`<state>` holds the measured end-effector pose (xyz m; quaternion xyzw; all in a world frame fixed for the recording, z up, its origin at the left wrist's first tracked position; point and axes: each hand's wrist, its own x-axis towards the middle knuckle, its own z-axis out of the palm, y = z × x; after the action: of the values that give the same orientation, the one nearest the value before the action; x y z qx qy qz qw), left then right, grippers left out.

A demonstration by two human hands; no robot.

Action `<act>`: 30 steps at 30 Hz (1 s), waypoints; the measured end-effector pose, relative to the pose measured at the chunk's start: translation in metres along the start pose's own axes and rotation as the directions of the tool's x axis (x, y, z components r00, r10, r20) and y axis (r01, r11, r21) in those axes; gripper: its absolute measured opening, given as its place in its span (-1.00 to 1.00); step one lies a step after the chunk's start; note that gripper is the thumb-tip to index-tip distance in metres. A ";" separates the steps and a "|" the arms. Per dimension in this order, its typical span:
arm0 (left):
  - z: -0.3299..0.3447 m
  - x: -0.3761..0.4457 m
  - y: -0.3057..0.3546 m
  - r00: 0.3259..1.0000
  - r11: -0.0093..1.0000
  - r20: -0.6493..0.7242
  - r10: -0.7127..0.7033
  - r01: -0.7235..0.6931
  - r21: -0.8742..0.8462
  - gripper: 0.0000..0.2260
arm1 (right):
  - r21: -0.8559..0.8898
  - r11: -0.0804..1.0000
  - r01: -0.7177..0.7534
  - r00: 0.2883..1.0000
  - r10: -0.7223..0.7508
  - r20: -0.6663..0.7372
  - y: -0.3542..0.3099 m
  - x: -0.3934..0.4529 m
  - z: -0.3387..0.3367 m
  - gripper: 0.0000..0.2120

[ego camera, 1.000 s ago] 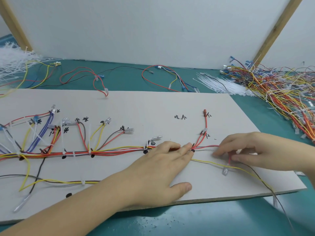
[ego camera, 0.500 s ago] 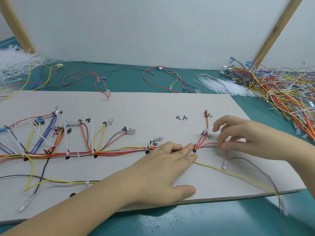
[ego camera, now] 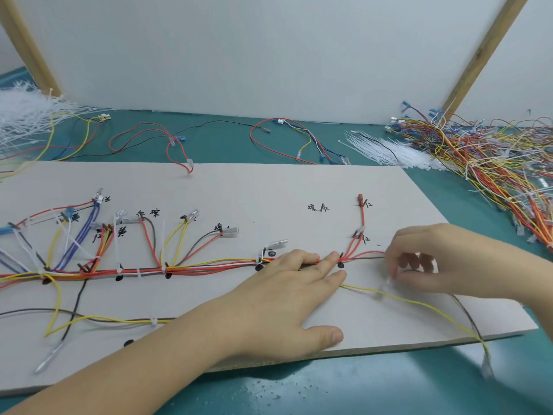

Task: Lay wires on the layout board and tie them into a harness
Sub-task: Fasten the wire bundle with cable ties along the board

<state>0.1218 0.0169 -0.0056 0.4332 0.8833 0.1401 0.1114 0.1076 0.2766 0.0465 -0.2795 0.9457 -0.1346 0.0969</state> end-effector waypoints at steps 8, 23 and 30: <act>-0.001 0.000 0.001 1.000 1.000 0.013 0.006 -0.007 0.016 -0.34 | 0.799 0.578 -0.167 0.955 0.297 -0.015 0.001 0.031 -0.014 -0.82; -0.001 0.000 0.001 1.000 1.000 -0.009 0.021 -0.021 0.017 -0.35 | 0.722 0.587 -0.365 0.928 0.287 0.236 0.005 0.102 -0.007 -0.70; 0.000 0.001 0.001 0.999 1.000 -0.027 0.026 -0.026 0.007 -0.36 | 0.550 0.734 -0.398 0.891 0.453 0.041 -0.002 0.121 -0.003 -0.87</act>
<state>0.1224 0.0180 -0.0057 0.4433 0.8794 0.1443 0.0962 0.0083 0.2081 0.0367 -0.0096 0.9098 -0.3848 0.1551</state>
